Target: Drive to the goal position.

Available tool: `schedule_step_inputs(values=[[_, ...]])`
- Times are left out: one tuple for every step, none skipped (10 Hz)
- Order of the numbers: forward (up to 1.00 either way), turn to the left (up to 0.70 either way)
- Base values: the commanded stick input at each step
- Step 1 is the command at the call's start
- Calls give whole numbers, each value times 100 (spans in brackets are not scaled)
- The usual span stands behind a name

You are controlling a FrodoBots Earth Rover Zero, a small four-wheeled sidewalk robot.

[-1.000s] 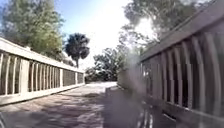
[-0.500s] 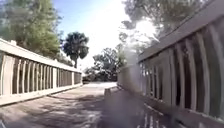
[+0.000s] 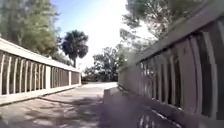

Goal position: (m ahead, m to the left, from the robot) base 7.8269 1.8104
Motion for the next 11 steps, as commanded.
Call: schedule_step_inputs(values=[[70, 14], [70, 14], [70, 14], [70, 14], [70, 10], [70, 0], [70, 0], [70, 0], [70, 0], [70, 0], [70, 0]])
